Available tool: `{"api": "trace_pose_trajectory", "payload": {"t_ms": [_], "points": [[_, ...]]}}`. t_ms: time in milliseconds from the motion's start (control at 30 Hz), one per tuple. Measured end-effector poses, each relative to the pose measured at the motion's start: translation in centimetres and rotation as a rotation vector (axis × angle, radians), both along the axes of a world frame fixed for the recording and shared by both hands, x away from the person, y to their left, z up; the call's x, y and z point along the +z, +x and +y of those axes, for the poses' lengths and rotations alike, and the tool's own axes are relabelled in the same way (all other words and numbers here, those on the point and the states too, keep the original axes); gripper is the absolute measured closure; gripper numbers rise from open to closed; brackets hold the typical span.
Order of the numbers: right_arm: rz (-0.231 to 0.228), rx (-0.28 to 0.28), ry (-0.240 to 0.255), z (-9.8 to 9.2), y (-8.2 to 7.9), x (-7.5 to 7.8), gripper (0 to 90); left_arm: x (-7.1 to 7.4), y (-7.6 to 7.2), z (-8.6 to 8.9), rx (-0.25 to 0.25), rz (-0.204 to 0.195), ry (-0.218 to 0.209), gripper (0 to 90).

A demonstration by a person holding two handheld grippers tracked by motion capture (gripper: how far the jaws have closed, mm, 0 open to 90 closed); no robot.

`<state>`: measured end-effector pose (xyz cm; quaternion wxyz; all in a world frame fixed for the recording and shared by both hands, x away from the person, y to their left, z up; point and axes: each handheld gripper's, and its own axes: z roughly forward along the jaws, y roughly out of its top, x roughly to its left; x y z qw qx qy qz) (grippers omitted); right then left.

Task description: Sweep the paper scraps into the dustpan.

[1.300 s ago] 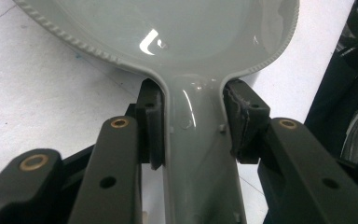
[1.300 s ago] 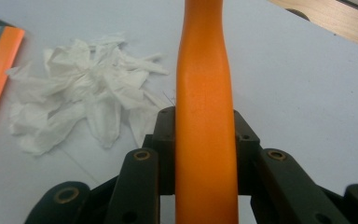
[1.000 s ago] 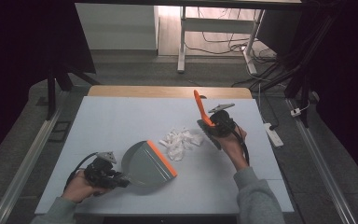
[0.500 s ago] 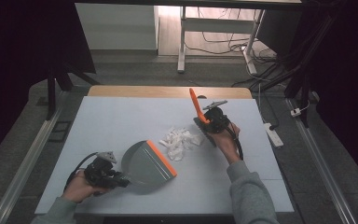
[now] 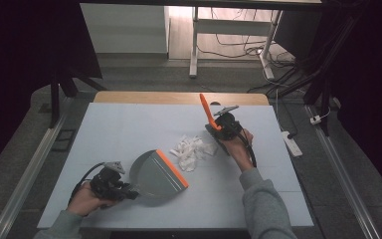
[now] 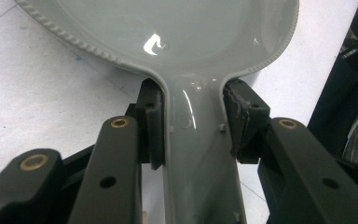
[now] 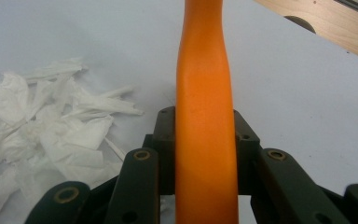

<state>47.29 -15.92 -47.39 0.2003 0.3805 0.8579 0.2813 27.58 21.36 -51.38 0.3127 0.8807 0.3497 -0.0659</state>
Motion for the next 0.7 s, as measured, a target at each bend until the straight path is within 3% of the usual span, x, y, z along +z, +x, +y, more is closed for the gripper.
{"api": "trace_pose_trajectory", "payload": {"t_ms": [700], "points": [[0.007, 0.069, -0.024, 3.5, -0.1, -0.8, 70.7, -0.1, 0.1, 0.0, 0.002, 0.014, -0.005, 61.6]]}}
